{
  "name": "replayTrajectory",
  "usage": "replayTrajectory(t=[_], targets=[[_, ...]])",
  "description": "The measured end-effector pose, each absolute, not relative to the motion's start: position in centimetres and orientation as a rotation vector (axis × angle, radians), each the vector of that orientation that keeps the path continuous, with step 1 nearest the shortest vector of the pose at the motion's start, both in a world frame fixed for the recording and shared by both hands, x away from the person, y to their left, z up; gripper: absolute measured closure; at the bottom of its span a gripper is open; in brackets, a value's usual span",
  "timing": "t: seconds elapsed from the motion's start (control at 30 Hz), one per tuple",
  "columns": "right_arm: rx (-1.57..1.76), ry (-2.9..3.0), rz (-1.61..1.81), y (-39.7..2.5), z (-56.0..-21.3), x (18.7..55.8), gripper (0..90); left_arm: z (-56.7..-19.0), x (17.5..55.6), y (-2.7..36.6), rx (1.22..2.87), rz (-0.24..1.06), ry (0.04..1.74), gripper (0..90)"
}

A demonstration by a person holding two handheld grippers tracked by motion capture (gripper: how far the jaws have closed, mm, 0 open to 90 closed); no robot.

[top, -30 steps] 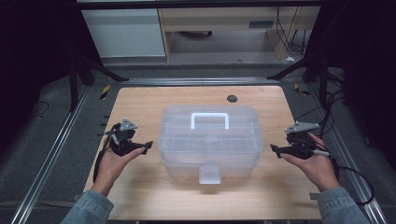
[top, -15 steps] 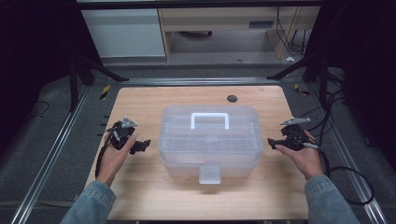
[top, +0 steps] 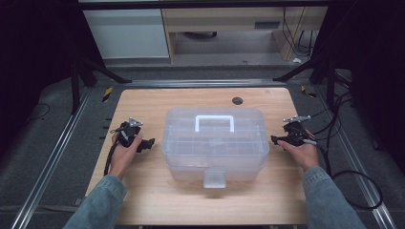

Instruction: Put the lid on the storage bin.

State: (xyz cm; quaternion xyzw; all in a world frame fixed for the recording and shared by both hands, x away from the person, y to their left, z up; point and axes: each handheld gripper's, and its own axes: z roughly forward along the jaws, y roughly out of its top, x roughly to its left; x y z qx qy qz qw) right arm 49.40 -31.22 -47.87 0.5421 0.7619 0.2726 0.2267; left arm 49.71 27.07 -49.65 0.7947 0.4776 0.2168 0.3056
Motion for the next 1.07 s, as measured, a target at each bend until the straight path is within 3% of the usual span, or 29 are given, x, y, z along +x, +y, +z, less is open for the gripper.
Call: replayTrajectory(t=[0.5, 0.93, 1.07], targets=[[1.57, 1.986, 0.81, -31.7, -49.2, 51.7, 15.0, -51.3, 51.1, 27.4, 2.01, 0.6, 1.326, 5.8], [1.573, 1.931, 0.802, -30.9, -50.5, 51.8, 1.0, -51.6, 51.3, 27.3, 1.993, 0.576, 1.351, 2.9], [1.576, 1.933, 0.803, -30.8, -50.5, 51.9, 0.9, -51.7, 51.2, 27.2, 1.987, 0.578, 1.378, 0.0]])
